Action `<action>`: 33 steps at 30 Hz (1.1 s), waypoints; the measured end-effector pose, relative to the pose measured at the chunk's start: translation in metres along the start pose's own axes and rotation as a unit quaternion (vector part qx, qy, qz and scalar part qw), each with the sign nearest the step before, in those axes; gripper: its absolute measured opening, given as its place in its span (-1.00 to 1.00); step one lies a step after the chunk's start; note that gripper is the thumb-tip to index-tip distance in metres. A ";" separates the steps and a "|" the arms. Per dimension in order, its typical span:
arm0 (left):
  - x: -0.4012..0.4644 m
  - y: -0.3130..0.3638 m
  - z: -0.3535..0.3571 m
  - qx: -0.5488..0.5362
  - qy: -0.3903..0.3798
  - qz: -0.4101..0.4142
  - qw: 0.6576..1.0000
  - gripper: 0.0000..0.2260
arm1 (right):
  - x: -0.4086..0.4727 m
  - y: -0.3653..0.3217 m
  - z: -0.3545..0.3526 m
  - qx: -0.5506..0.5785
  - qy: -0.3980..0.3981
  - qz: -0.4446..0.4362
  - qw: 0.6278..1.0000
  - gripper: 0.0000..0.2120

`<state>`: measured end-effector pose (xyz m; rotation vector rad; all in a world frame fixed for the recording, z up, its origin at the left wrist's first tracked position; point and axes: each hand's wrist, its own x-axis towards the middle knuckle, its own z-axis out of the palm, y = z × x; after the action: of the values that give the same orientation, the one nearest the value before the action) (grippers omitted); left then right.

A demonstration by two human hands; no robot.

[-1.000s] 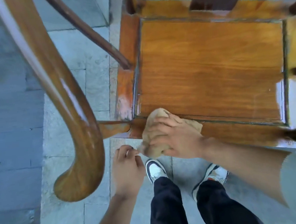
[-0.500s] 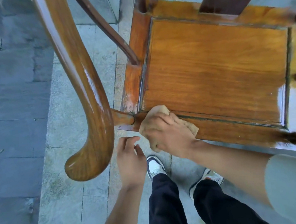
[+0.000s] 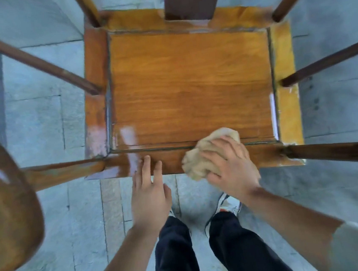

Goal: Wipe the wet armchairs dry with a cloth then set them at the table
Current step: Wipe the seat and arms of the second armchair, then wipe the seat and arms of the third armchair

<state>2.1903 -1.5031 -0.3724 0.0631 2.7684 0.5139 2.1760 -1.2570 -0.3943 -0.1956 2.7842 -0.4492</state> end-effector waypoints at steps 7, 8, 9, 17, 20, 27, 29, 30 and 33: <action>-0.005 0.091 0.011 0.022 -0.147 0.009 0.989 -0.51 | -0.076 0.038 -0.027 0.008 -0.047 0.210 0.976 -0.49; -0.005 0.110 0.009 0.026 -0.170 0.044 0.984 -0.52 | -0.080 0.038 -0.033 0.021 -0.067 0.229 0.971 -0.52; -0.007 0.129 0.007 0.028 -0.187 0.074 0.979 -0.53 | -0.086 0.037 -0.037 0.041 -0.076 0.252 0.964 -0.54; -0.015 0.232 -0.044 0.078 -0.227 0.244 0.940 -0.54 | -0.148 0.039 -0.093 0.206 0.052 0.438 0.874 -0.53; -0.019 0.251 -0.064 0.096 -0.230 0.292 0.923 -0.60 | -0.182 0.038 -0.112 0.216 0.077 0.475 0.849 -0.58; -0.068 0.290 -0.121 0.062 -0.198 0.405 0.890 -0.77 | -0.301 -0.001 -0.155 0.282 0.213 0.563 0.747 -0.51; -0.084 0.316 -0.134 0.066 -0.195 0.450 0.869 -0.76 | -0.331 -0.008 -0.176 0.286 0.260 0.578 0.719 -0.50; -0.093 0.331 -0.137 0.076 -0.194 0.470 0.857 -0.75 | -0.347 -0.010 -0.186 0.284 0.279 0.587 0.706 -0.48; -0.136 0.393 -0.138 0.103 -0.200 0.539 0.812 -0.67 | -0.408 -0.008 -0.217 0.266 0.337 0.614 0.663 -0.48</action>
<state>2.2686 -1.1967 -0.0685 1.6350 2.1007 0.3545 2.4902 -1.1284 -0.0808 2.1842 2.3579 -0.9805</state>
